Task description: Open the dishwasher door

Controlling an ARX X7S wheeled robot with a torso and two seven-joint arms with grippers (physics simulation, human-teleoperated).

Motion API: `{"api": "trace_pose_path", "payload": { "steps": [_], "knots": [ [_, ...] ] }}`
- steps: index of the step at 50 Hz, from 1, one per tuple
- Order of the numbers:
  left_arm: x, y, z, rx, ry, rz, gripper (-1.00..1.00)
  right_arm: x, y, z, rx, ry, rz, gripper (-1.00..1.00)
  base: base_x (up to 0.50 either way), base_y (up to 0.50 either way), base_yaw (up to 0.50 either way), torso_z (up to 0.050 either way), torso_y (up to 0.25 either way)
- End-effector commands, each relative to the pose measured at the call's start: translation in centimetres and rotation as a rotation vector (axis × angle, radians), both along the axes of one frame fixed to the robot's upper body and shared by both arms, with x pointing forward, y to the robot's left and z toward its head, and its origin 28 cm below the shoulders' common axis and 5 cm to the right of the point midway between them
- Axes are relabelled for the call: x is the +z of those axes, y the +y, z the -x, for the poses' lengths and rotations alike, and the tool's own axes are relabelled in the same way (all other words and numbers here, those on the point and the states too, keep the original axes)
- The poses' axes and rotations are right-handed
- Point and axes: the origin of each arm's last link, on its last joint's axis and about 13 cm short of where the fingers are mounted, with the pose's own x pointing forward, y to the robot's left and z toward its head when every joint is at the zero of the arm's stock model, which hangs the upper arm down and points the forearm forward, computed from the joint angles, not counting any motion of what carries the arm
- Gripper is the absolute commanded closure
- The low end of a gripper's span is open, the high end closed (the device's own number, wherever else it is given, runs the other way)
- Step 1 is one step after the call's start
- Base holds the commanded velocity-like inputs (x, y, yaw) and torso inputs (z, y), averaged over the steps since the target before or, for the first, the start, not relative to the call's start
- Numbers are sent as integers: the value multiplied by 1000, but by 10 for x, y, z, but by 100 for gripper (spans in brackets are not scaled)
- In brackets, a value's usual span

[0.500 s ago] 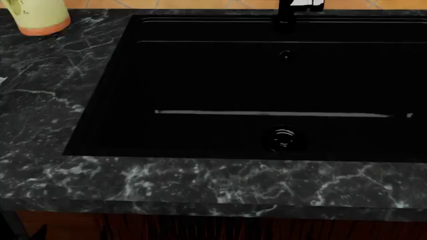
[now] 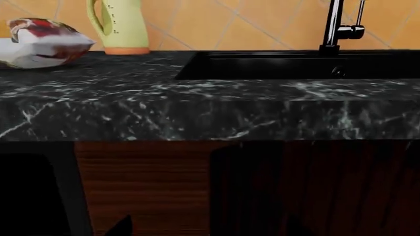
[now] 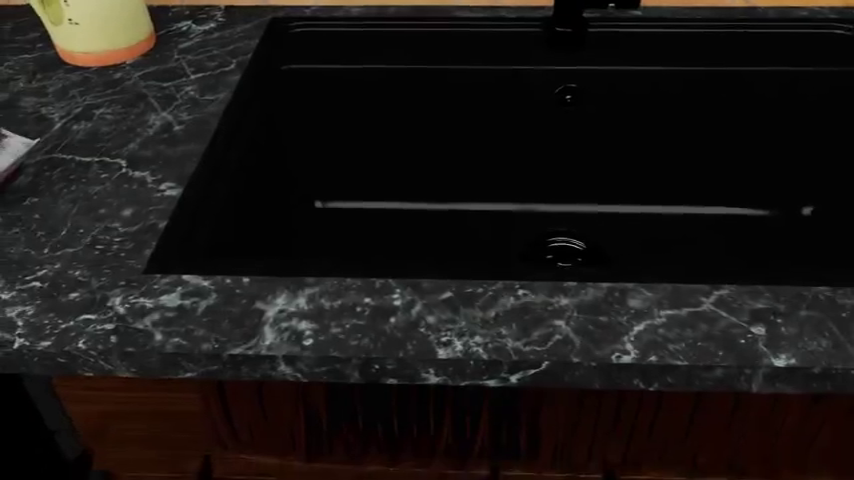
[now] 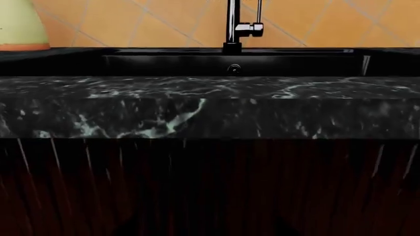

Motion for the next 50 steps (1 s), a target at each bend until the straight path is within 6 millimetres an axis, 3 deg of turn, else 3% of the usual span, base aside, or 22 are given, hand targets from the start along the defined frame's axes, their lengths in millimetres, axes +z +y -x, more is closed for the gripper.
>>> {"api": "trace_pose_path", "payload": {
  "steps": [1,7,23,50],
  "knots": [
    [-1,2,2,1,-4,6,-100,-2,2,1,7,6,-1,-100,-441,0,0,0,0],
    [-3,2,2,0,1,0,-100,-3,2,0,4,2,-5,-100,-439,0,0,0,0],
    [2,2,4,-7,-14,7,-100,-4,3,2,6,3,-4,-100,0,0,0,0,0],
    [3,3,5,-12,-20,18,-100,-4,4,2,9,-3,-7,-100,0,497,0,0,0]
  ]
}}
